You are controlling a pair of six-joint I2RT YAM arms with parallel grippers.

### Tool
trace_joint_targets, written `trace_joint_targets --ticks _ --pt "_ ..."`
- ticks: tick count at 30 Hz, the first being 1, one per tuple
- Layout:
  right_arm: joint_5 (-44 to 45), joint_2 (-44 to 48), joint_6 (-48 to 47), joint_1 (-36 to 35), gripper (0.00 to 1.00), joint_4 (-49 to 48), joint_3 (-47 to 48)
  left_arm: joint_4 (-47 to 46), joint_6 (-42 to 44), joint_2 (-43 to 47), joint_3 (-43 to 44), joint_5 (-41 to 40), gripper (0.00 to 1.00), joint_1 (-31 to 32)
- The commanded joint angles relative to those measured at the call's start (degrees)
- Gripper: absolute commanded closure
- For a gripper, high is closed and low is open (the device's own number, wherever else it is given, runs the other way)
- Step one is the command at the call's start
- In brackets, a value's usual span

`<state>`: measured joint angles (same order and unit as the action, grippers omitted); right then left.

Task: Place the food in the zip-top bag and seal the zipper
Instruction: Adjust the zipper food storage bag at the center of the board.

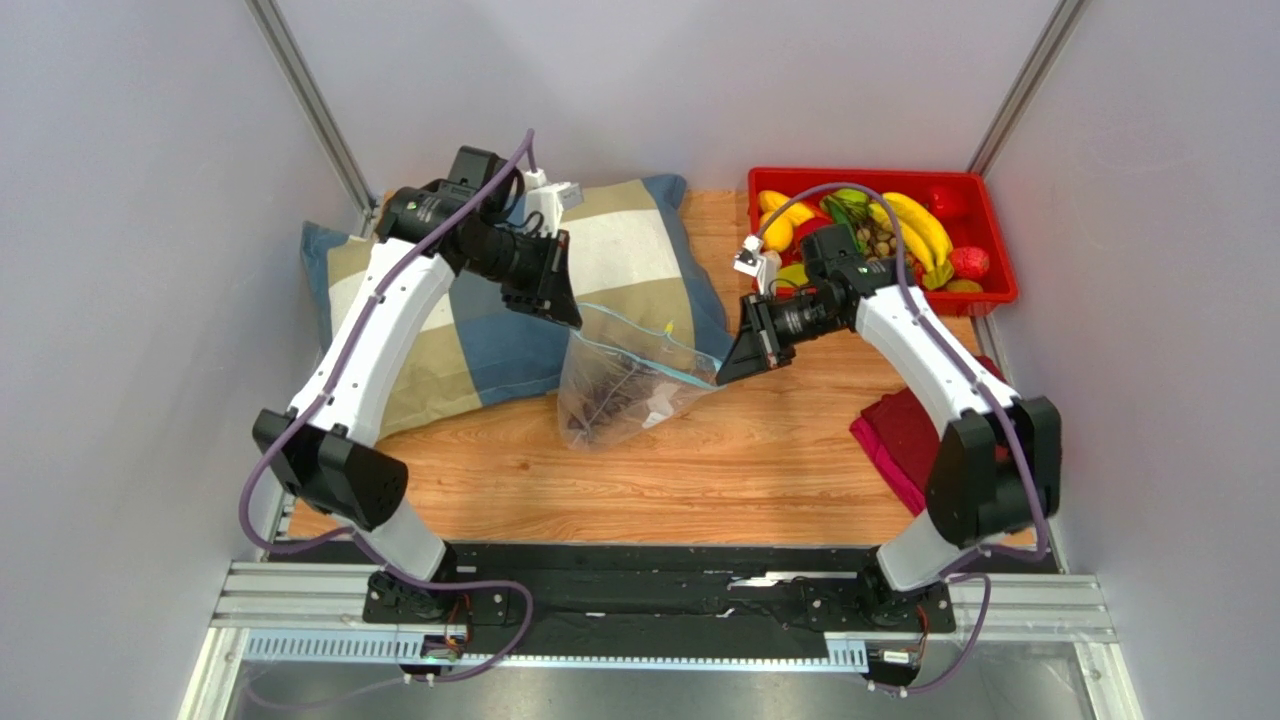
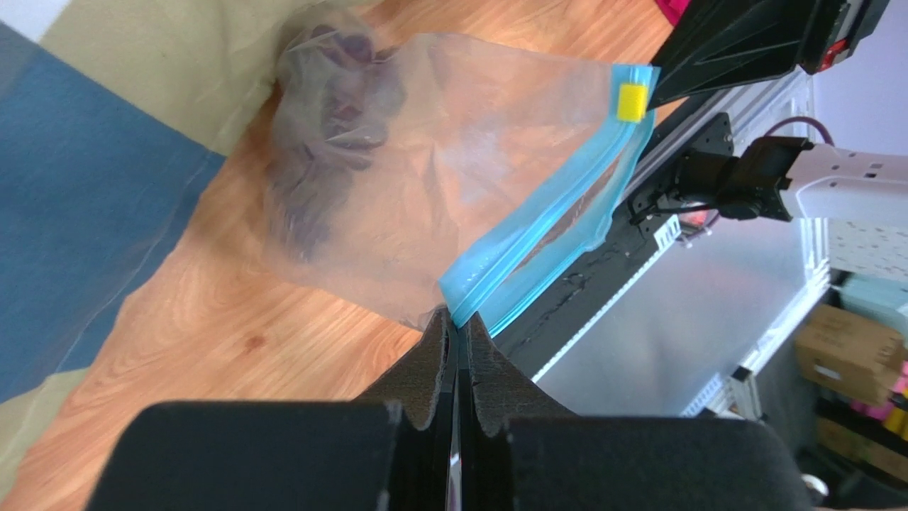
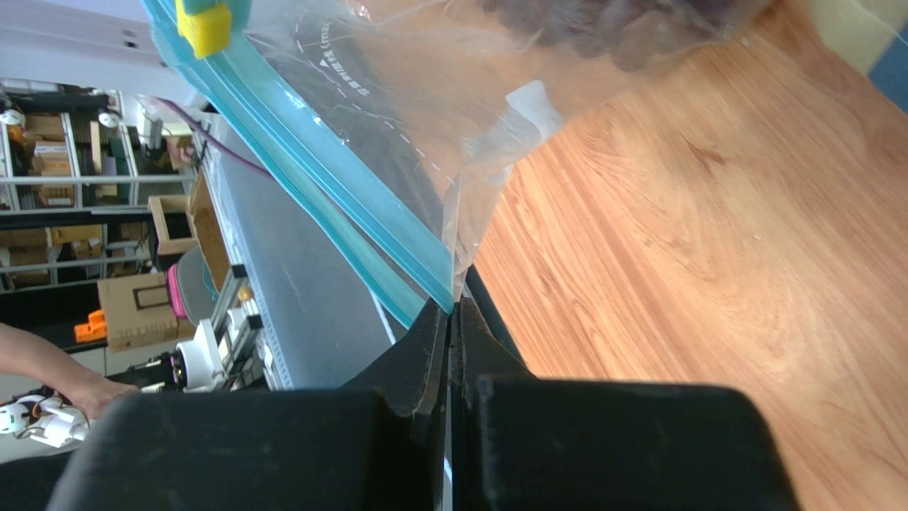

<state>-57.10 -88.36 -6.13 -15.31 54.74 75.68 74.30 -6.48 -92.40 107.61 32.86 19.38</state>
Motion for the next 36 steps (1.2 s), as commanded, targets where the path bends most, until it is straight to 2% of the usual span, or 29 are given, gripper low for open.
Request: trace_joint_targets --ticks 1,3,4,5,7,10,12,15,16,19,21,25,29,36 --pt "3.6 -4.6 -7.7 0.5 0.99 6.9 8.7 -7.7 -5.6 -3.6 -1.7 3.7 1.00 2.1" --pt "3.8 -3.8 -8.5 1.2 0.93 7.5 10.2 -8.8 -7.5 -4.5 -0.7 4.8 1.00 4.1" --pt "3.8 -3.4 -8.5 1.7 0.86 7.4 10.5 -9.9 -8.0 -5.3 -0.1 5.0 1.00 4.4" --pt "3.6 -2.9 -8.5 2.9 0.61 7.5 10.9 -10.4 -8.5 -5.9 0.4 5.7 1.00 4.6" --pt "2.5 -1.7 -8.4 5.6 0.42 7.4 11.6 -11.6 -10.8 -7.7 2.1 6.7 1.00 4.8" --pt "1.4 -2.1 -8.3 10.2 0.35 6.6 14.0 -12.8 -12.7 -9.4 2.9 7.7 1.00 4.8" --pt "2.6 -3.5 -7.1 12.4 0.34 5.0 17.2 -13.3 -13.7 -9.9 3.0 8.4 1.00 5.0" --pt "10.6 -8.2 -5.7 14.8 0.36 1.1 23.3 -13.8 -14.4 -11.1 3.9 9.4 1.00 5.3" --pt "17.1 -9.5 -5.3 16.4 0.36 -1.8 24.6 -14.0 -14.5 -11.4 4.3 9.4 1.00 5.4" --pt "28.1 -16.6 -5.5 16.6 0.37 -6.2 31.0 -14.2 -14.5 -12.1 4.9 9.4 1.00 5.8" --pt "31.6 -22.3 -6.5 16.6 0.37 -7.2 34.3 -14.4 -15.0 -12.4 4.8 9.6 1.00 5.9" --pt "38.4 -30.0 -11.4 16.8 0.31 -5.3 42.7 -15.2 -15.1 -12.1 4.5 9.4 1.00 6.0" --pt "43.2 -33.5 -16.0 17.1 0.22 -5.6 43.8 -15.7 -15.1 -12.2 4.1 9.5 1.00 6.0" --pt "47.6 -38.5 -23.6 17.1 0.21 -5.6 43.8 -15.9 -15.4 -13.0 4.1 10.1 1.00 6.0"
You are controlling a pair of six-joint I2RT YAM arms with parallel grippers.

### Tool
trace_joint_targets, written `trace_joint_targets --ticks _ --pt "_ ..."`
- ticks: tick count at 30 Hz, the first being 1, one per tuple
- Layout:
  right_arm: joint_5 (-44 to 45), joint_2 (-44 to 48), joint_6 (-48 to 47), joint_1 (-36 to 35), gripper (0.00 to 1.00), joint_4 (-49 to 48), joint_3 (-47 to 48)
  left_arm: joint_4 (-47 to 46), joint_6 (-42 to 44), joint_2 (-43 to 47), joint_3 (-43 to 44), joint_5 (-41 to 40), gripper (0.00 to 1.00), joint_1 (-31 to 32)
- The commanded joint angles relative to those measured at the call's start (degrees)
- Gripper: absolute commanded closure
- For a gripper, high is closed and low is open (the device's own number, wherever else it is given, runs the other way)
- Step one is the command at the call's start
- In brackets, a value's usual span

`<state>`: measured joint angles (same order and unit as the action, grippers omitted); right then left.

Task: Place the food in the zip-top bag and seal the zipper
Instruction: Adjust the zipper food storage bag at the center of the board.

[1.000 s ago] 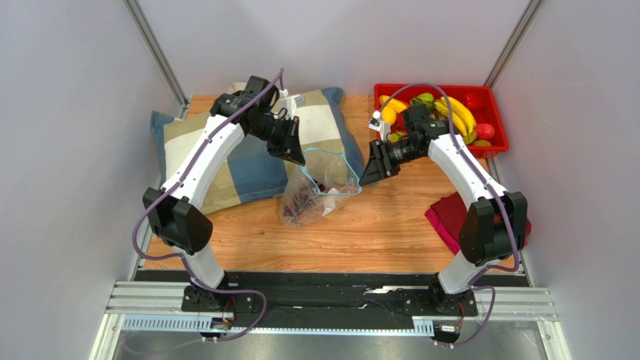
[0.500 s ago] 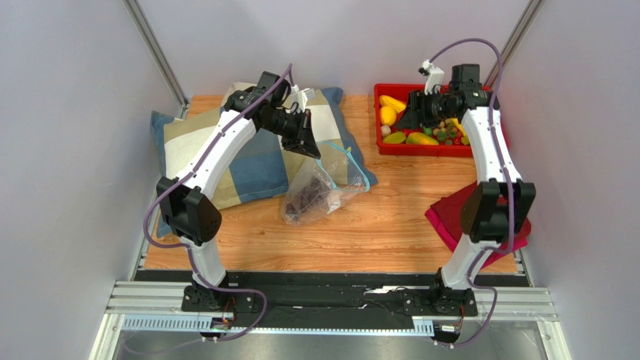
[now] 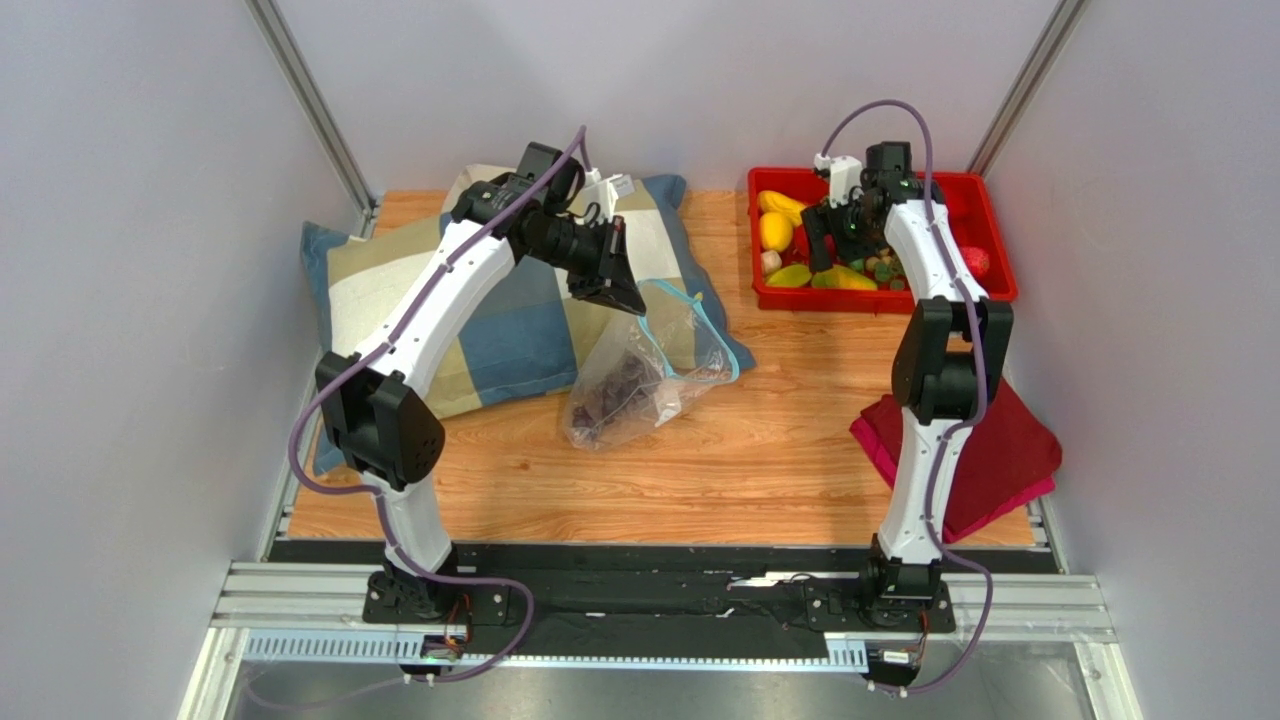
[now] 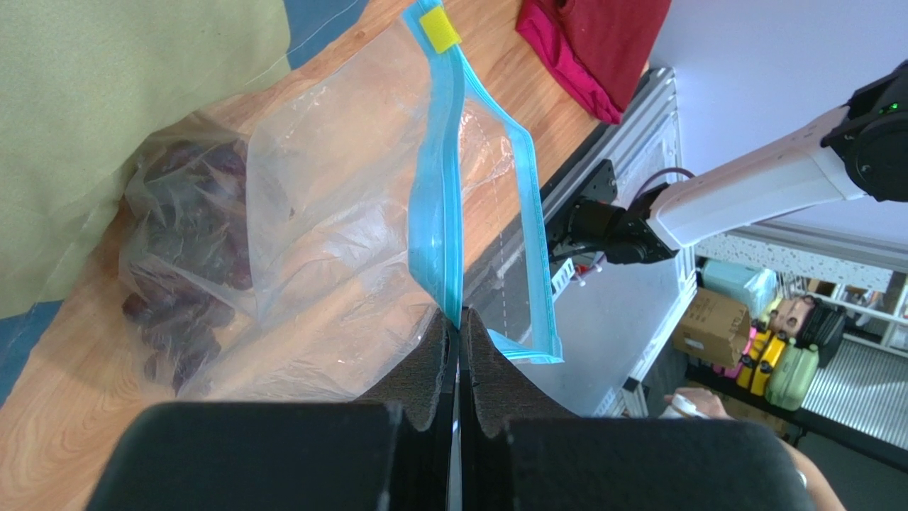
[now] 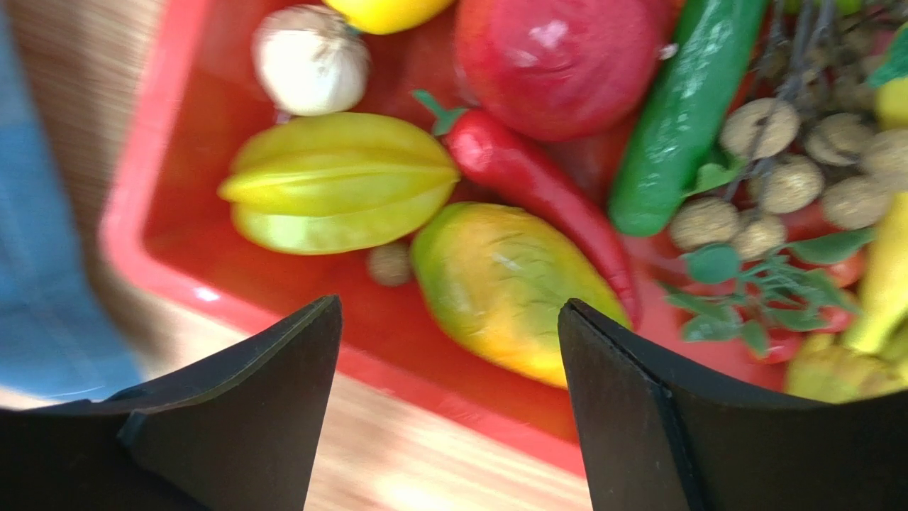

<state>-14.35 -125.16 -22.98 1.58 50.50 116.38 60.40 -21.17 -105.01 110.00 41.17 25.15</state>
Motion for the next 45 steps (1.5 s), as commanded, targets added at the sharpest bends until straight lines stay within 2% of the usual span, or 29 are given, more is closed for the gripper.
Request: trace_joint_targets --ticks 1,8,11,14,15,17,18,24,29,30,32,33,34,37,45 --pt "5.6 -2.2 -7.4 0.2 0.21 -1.4 3.2 -2.0 -0.6 -0.5 1.7 1.9 1.00 0.3" --pt "6.2 -6.7 -12.3 0.2 0.22 -0.2 4.3 -2.3 -0.6 -0.3 1.0 1.6 1.00 0.3" --pt "6.0 -8.7 -13.5 0.3 0.26 0.0 5.1 -2.4 -0.6 -0.3 0.7 1.5 1.00 0.3" --pt "5.8 -9.8 -13.0 0.8 0.41 0.0 6.6 -2.5 -0.5 -0.3 0.8 1.2 1.00 0.3" --pt "5.4 -9.6 -12.7 0.9 0.52 0.0 7.0 -2.5 -0.5 -0.3 0.8 1.3 1.00 0.3" --pt "4.7 -8.5 -11.7 1.3 0.62 0.0 7.9 -2.5 -0.5 -0.2 0.8 0.9 1.00 0.3" --pt "3.7 -7.7 -11.5 1.5 0.72 -0.1 8.2 -2.5 -0.5 -0.1 0.8 1.1 1.00 0.2" --pt "-2.9 0.6 -6.0 3.0 0.98 -1.0 9.0 -2.6 -0.1 -0.1 0.6 3.7 1.00 0.2" --pt "-6.8 7.5 -1.5 3.6 1.00 -3.9 6.0 -4.2 -0.5 1.1 -0.9 4.0 1.00 0.2" --pt "-6.6 7.6 -2.1 3.4 0.80 -3.9 5.2 -4.2 -0.3 1.1 -1.1 4.0 1.00 0.2" --pt "-5.7 7.0 -4.4 3.3 0.49 -1.8 6.0 -4.0 0.0 1.1 -0.9 3.6 1.00 0.2" --pt "-4.9 5.9 -7.3 3.2 0.28 1.3 7.4 -3.7 0.0 1.1 -0.9 3.6 1.00 0.3" --pt "-4.2 5.0 -9.1 3.2 0.23 2.8 8.2 -3.6 0.0 1.1 -1.0 3.5 1.00 0.2" --pt "-1.1 2.7 -14.4 3.7 0.17 6.4 8.6 -3.9 -0.1 1.5 -1.5 3.4 1.00 0.2" --pt "0.7 -3.4 -23.1 5.7 0.17 10.9 9.4 -4.6 -0.5 1.8 -2.7 3.5 1.00 0.2"
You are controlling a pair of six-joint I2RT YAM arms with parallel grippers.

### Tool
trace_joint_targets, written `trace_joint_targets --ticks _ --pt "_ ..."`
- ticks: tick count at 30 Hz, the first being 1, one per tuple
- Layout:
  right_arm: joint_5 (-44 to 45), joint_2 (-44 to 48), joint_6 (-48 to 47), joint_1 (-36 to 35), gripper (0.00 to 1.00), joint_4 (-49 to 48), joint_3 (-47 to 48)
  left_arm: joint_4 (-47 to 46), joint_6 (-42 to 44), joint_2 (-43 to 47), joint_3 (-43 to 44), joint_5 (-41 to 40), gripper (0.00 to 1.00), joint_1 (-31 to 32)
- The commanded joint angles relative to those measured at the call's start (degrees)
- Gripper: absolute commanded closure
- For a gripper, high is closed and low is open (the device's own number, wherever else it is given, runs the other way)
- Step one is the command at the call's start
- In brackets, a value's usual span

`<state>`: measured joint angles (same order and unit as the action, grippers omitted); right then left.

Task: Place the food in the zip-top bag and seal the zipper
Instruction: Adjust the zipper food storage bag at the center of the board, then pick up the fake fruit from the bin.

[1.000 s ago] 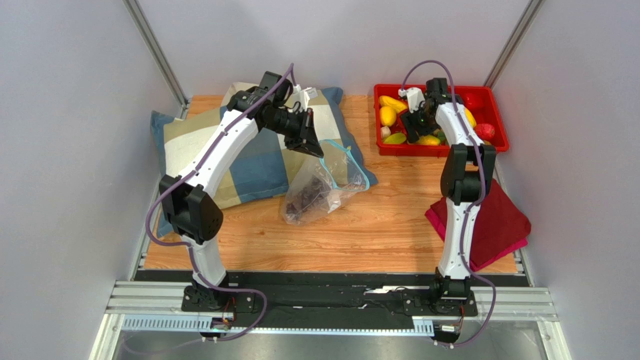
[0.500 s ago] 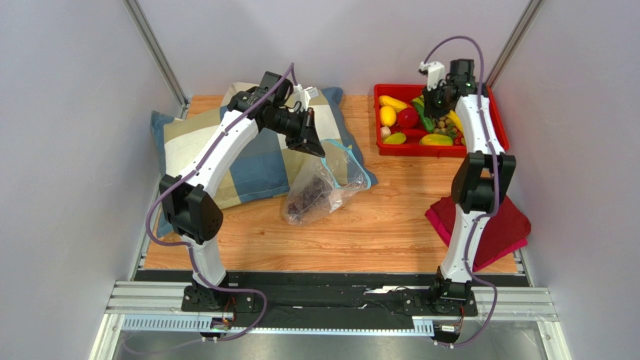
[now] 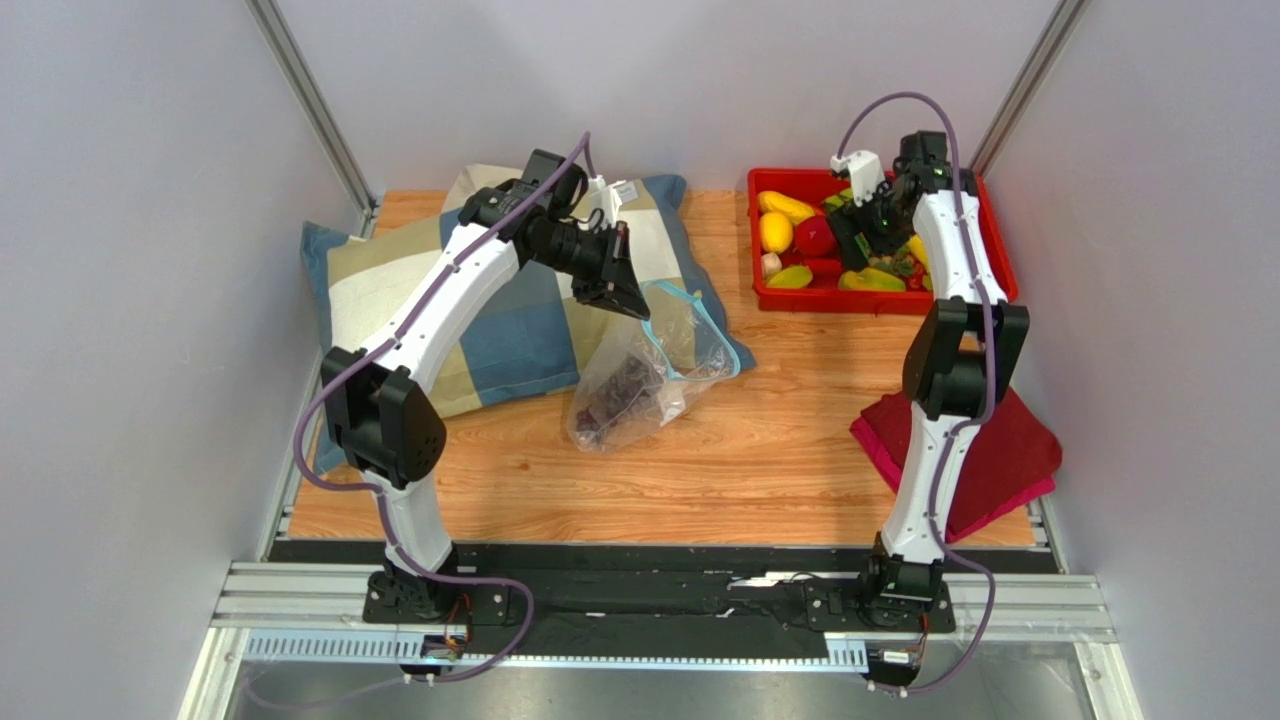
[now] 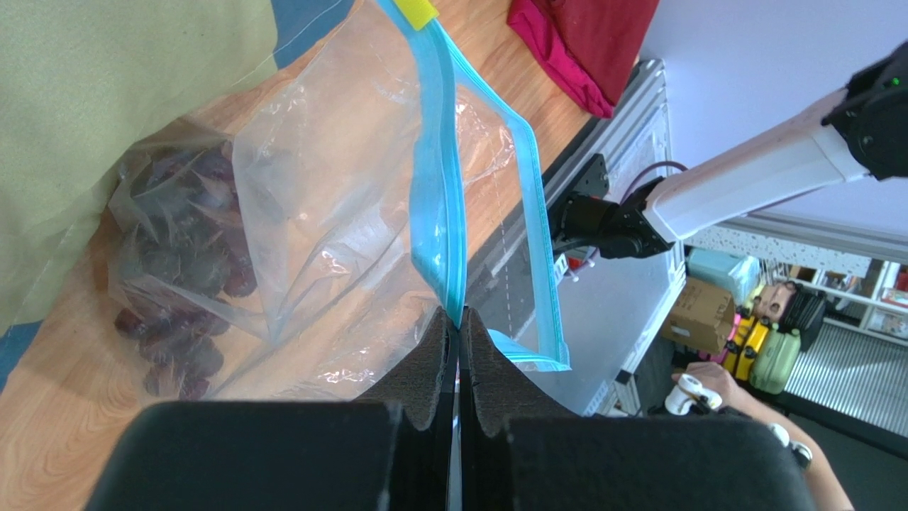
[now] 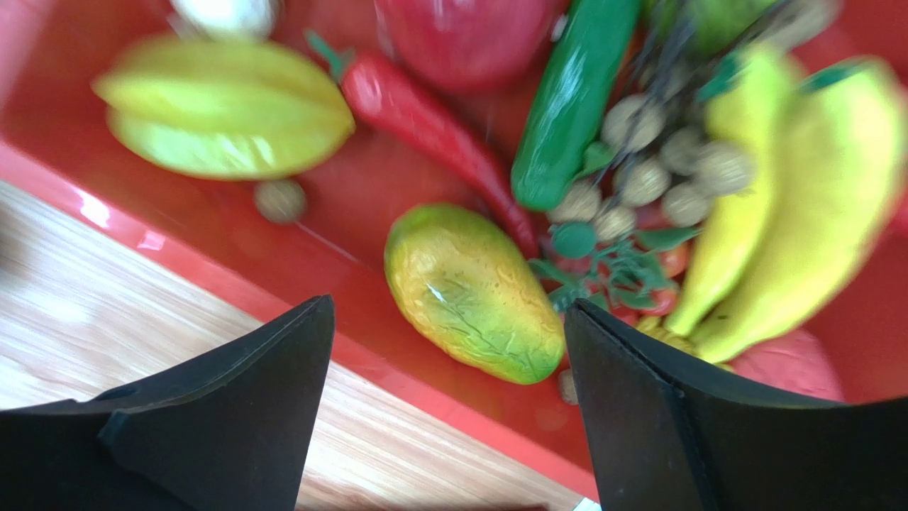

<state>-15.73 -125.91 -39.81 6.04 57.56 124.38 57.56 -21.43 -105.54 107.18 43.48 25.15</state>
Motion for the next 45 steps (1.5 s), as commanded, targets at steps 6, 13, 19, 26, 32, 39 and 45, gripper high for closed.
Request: trace_joint_targets --ticks 6,13,19,26,32,39,45 --pt "3.9 -7.5 -8.9 1.3 0.17 4.4 3.0 -2.0 -0.5 2.1 0.1 1.3 1.00 0.2" --pt "7.0 -13.3 -12.5 1.3 0.21 3.8 5.3 -2.0 -0.3 2.3 -0.4 1.1 1.00 0.2" --pt "7.8 -15.8 -13.2 1.3 0.30 4.0 7.8 -1.9 -0.2 2.3 -0.7 0.9 1.00 0.2" --pt "8.1 -13.3 -14.4 1.4 0.65 3.4 7.3 -2.0 -0.3 1.6 -0.1 1.2 1.00 0.3" --pt "5.8 -8.6 -12.1 1.9 0.91 -0.3 7.2 -2.0 -0.2 1.8 0.1 1.3 1.00 0.2" --pt "2.5 -3.9 -3.8 2.9 1.00 -4.8 7.7 -2.1 -0.4 1.7 -0.1 2.0 1.00 0.1" --pt "-3.8 1.0 9.8 5.3 1.00 -10.6 7.4 -3.9 -1.8 2.1 -0.5 2.9 1.00 0.1"
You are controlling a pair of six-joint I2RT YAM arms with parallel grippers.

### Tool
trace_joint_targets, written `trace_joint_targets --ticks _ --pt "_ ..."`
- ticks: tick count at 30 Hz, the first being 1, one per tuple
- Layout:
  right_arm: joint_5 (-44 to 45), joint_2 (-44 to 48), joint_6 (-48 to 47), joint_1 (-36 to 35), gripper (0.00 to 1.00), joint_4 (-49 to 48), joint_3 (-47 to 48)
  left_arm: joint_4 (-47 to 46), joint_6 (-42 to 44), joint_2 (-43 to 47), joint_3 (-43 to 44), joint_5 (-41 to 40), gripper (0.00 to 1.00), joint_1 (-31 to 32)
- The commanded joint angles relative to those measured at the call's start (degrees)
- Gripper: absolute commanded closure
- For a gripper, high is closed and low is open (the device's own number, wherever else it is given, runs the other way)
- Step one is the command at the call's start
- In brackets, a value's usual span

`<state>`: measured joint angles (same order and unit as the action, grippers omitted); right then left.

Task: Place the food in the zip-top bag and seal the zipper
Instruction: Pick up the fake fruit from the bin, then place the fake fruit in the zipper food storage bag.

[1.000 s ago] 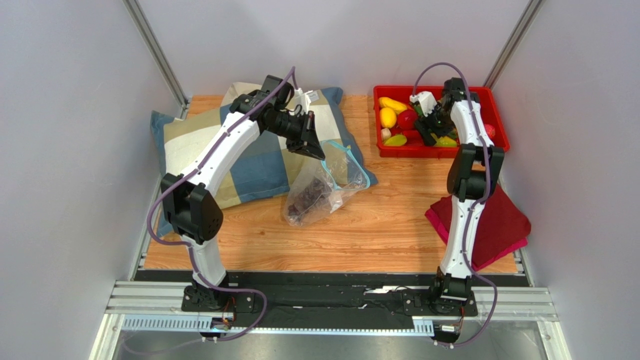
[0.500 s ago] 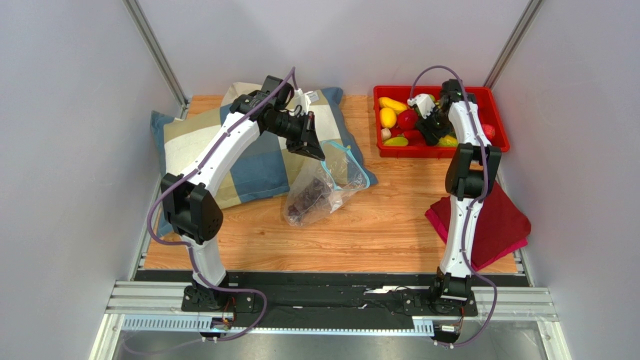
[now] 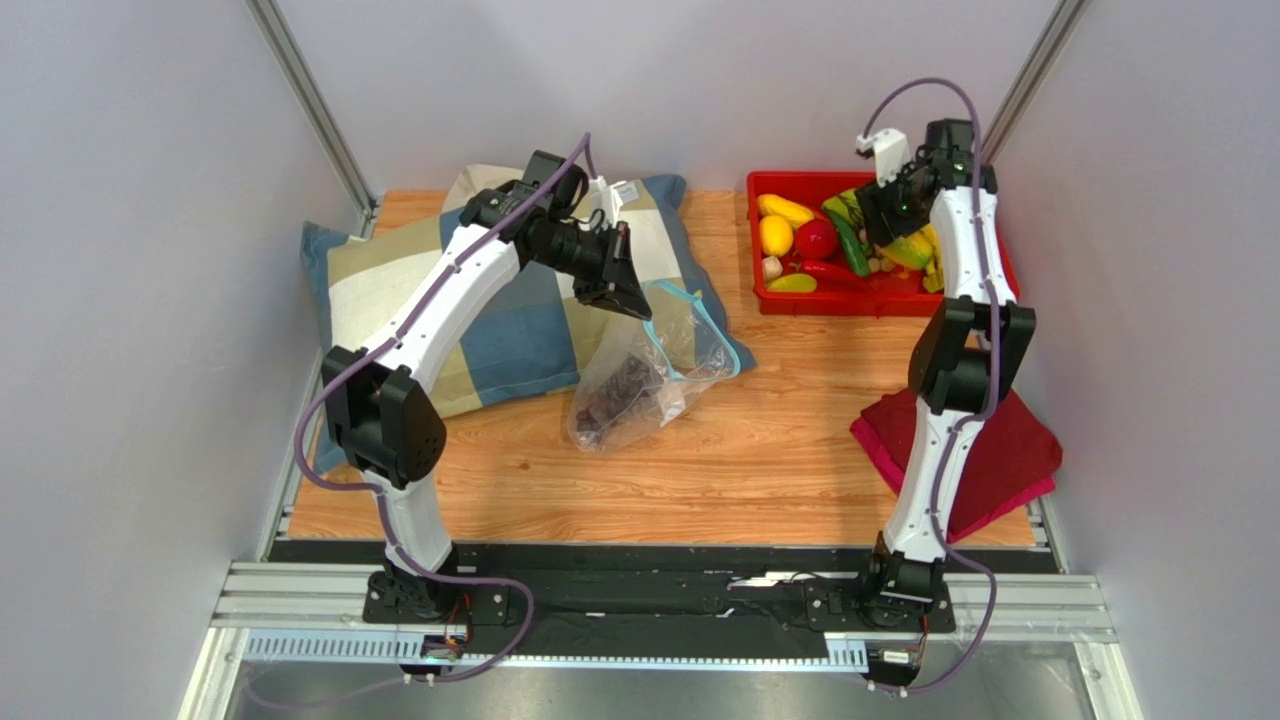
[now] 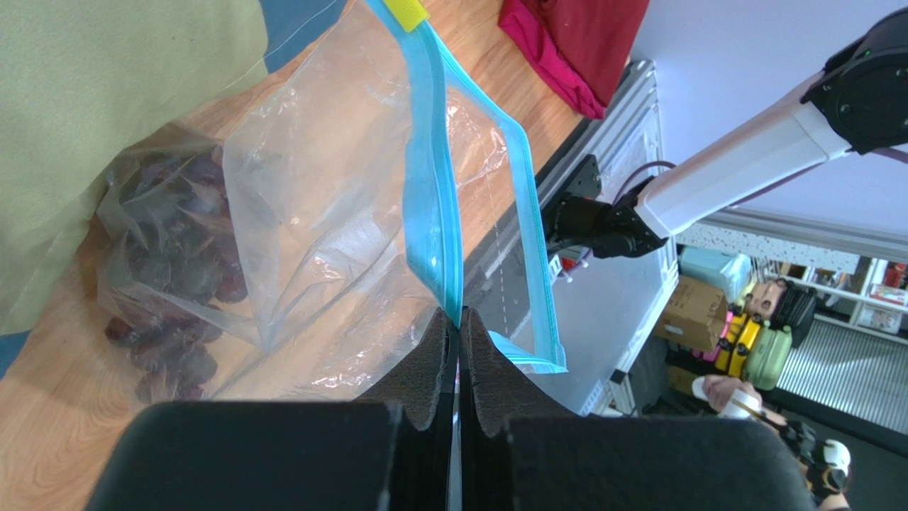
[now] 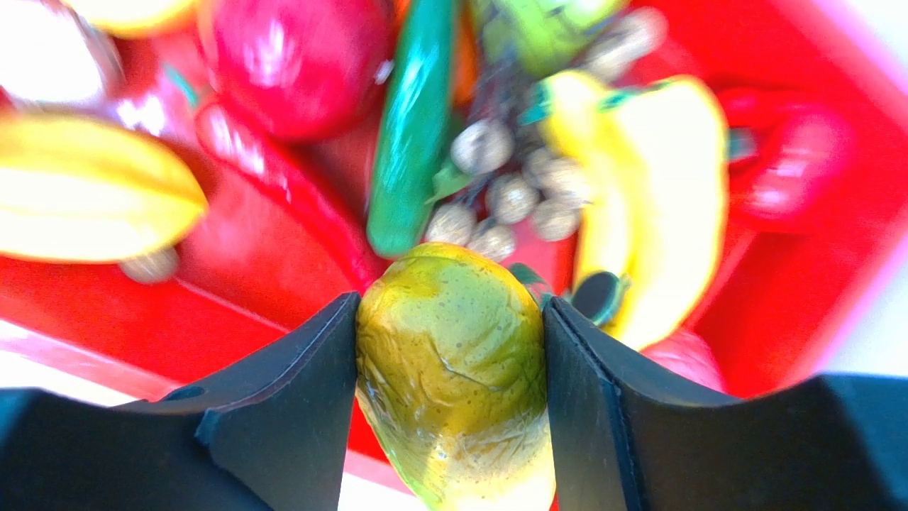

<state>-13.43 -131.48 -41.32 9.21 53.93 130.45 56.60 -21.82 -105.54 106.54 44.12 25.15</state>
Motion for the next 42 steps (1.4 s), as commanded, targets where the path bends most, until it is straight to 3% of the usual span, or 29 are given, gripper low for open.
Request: trace_joint_targets --ticks 1,4,5,8,10,18,30,42 --pt "-7.4 8.7 16.7 2.4 1.00 -8.0 1.3 -3.5 -1.7 2.2 -0.2 2.5 1.00 0.1" --pt "-16.6 13.0 26.3 3.5 1.00 -11.6 -0.5 -4.7 -3.7 2.3 -1.0 4.0 1.00 -0.4" --pt "-19.2 17.5 35.3 3.6 1.00 -16.6 -5.0 -5.0 -4.1 2.3 -1.2 4.5 1.00 -0.6" --pt "-24.6 26.8 47.7 2.8 1.00 -31.0 -17.5 -6.0 -4.9 2.9 -2.9 4.5 1.00 -1.0" --pt "-24.2 30.2 50.9 2.1 1.00 -35.9 -21.6 -6.0 -4.9 2.9 -3.2 4.5 1.00 -1.1" --pt "-29.4 35.1 66.3 -0.6 1.00 -40.0 -21.7 -6.5 -5.5 3.1 -2.8 4.7 1.00 -1.6" --pt "-42.5 44.2 77.3 -14.3 1.00 -46.1 -35.3 -8.1 -6.3 3.8 -3.9 6.1 1.00 -1.8" --pt "-47.3 41.6 82.0 -24.3 1.00 -45.5 -45.6 -8.7 -6.7 4.6 -4.9 6.9 1.00 -2.0"
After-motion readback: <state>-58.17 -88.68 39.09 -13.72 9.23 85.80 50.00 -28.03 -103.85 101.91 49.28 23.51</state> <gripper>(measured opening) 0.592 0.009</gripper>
